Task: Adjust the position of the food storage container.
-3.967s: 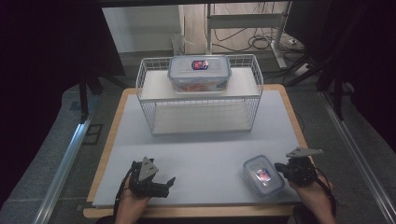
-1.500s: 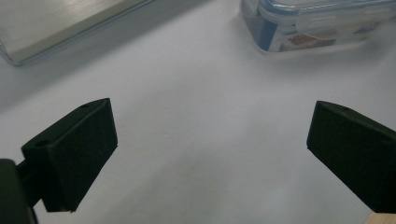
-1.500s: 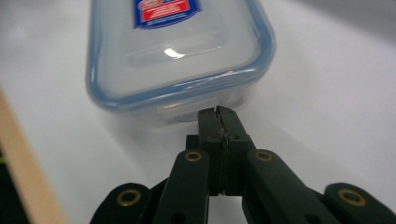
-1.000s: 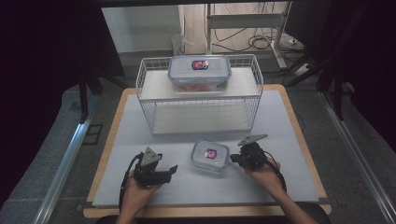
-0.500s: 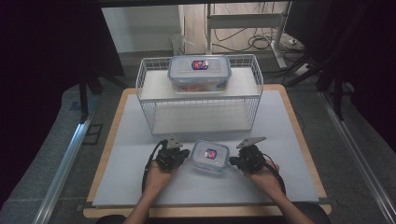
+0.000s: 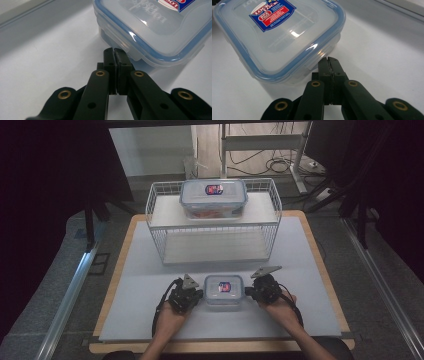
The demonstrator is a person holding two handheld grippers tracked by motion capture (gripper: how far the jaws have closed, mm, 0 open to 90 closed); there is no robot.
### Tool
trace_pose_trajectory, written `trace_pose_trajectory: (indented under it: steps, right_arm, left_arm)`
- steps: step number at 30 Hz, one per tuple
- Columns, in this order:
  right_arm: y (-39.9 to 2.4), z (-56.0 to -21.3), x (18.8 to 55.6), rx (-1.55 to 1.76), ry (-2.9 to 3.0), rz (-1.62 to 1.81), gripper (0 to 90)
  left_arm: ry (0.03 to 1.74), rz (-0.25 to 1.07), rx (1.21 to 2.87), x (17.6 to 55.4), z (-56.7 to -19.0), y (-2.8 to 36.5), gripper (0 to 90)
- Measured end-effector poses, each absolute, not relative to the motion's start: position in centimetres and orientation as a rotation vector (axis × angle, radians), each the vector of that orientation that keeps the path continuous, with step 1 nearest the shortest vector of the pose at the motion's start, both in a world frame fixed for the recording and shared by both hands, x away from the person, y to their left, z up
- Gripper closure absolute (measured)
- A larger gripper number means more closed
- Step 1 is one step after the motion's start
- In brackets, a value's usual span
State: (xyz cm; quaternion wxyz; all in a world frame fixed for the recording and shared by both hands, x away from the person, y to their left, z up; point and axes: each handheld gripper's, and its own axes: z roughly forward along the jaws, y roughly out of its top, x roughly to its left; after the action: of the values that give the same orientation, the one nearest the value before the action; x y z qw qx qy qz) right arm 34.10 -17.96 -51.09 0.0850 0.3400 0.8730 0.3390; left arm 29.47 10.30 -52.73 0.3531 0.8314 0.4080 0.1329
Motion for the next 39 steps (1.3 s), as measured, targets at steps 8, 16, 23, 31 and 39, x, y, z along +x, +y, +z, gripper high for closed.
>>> trace_pose_trajectory:
  steps: [8,16,23,31,39]
  right_arm:
    - [-17.7,-51.1,33.6,0.997,2.626,1.001,89.0]
    - [-18.9,-50.4,33.3,0.940,2.583,1.035,81.3]
    - [-20.7,-50.0,32.5,0.898,2.547,1.016,61.8]
    - [-21.8,-49.8,31.2,0.854,2.546,1.003,34.4]
    - [-23.3,-50.1,30.2,0.891,2.529,1.028,19.1]
  left_arm:
    - [1.063,0.335,2.135,28.9,-52.5,10.9,85.6]
    - [1.101,0.366,2.088,28.4,-51.6,13.0,69.9]
    - [1.104,0.430,2.076,27.0,-51.3,14.2,46.9]
    - [1.108,0.457,2.099,24.8,-51.6,15.1,16.8]
    - [1.105,0.442,2.085,23.7,-51.4,16.1,5.5]
